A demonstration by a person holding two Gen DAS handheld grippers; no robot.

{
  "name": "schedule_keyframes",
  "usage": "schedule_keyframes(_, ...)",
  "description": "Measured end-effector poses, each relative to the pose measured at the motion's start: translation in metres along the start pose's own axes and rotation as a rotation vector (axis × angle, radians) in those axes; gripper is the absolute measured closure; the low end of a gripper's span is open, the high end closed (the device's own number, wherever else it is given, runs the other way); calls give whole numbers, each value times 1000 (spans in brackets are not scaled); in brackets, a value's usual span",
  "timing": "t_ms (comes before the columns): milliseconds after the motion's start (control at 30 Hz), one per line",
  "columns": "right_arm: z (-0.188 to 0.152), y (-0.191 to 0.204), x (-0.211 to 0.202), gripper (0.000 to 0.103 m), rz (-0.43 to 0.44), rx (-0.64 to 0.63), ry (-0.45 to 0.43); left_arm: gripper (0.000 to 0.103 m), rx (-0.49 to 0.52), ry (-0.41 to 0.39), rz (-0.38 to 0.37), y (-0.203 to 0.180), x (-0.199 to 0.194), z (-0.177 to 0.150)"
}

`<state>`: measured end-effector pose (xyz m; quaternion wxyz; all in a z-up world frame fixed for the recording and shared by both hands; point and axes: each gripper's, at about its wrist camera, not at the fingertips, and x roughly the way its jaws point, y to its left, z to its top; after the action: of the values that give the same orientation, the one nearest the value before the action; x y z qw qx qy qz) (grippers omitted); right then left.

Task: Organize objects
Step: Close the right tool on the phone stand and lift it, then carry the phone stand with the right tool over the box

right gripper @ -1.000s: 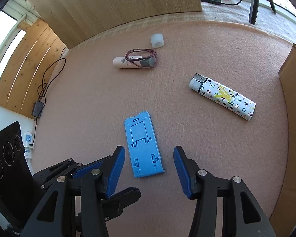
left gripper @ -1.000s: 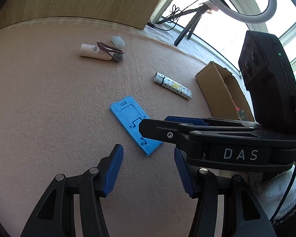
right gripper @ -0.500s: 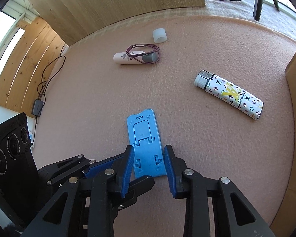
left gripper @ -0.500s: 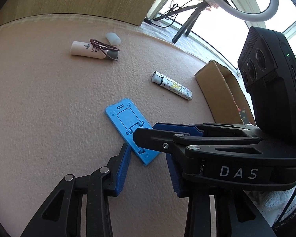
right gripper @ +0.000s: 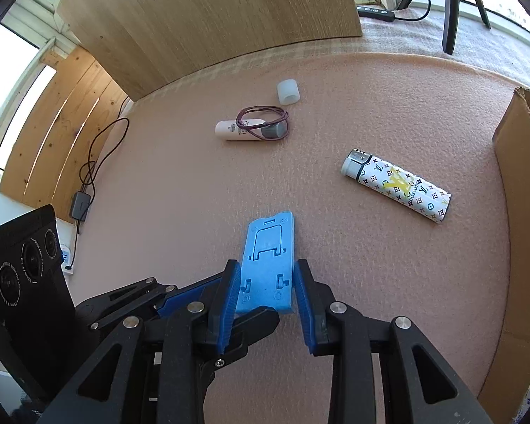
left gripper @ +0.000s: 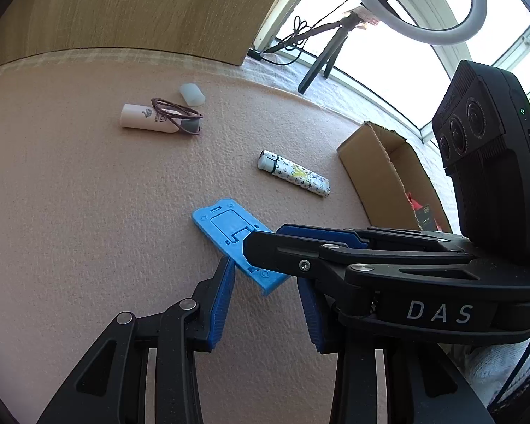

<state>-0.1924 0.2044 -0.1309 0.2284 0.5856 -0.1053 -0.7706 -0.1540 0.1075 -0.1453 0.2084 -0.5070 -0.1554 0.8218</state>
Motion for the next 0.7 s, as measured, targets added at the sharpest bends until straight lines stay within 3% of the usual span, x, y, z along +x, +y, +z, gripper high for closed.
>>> schedule_keyframes(333,0,-18,-53,74,9,28,-102,64,91,-53,-22,-48,-15,16)
schedule_keyframes(700,-1,-60,-116,74,-39,58,-212,64,200,-76,-75,-122,0,42)
